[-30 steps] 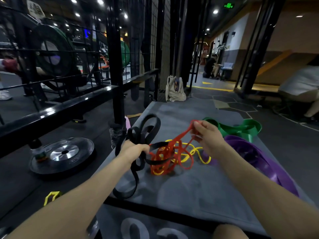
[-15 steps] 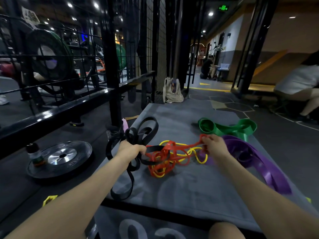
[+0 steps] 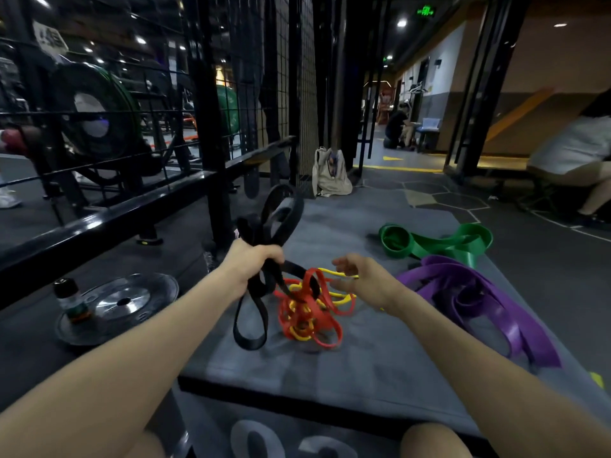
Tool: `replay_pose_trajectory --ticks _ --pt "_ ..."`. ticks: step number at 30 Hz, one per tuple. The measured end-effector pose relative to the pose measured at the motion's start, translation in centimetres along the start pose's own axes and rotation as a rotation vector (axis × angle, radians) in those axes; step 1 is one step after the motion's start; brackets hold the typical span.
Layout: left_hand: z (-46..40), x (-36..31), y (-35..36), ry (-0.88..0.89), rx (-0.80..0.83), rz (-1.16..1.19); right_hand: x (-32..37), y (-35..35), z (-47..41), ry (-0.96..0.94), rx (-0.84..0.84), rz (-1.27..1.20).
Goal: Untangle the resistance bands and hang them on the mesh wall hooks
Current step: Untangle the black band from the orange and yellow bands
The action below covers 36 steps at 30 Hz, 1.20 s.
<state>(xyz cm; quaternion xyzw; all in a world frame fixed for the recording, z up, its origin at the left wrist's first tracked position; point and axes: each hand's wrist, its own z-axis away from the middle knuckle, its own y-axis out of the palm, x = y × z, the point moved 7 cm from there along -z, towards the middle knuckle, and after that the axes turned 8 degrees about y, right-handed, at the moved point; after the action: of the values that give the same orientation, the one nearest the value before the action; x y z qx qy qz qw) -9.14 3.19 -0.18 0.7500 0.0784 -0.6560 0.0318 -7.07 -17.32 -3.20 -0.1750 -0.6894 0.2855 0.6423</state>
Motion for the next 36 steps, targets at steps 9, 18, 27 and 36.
replay_pose_trajectory --ticks 9,18,27,36 --pt "-0.7 -2.7 -3.9 -0.040 -0.115 0.018 -2.7 5.6 -1.9 0.022 0.092 0.378" --pt "0.3 -0.6 -12.8 -0.080 -0.238 -0.183 -4.2 11.7 -7.1 0.136 0.213 0.464" --pt "-1.3 1.2 -12.1 -0.038 -0.176 -0.285 -3.3 9.7 -10.5 -0.119 0.097 0.588" --pt "-4.3 1.1 -8.8 0.026 -0.120 -0.364 -4.1 15.1 -12.9 -0.124 0.300 0.848"
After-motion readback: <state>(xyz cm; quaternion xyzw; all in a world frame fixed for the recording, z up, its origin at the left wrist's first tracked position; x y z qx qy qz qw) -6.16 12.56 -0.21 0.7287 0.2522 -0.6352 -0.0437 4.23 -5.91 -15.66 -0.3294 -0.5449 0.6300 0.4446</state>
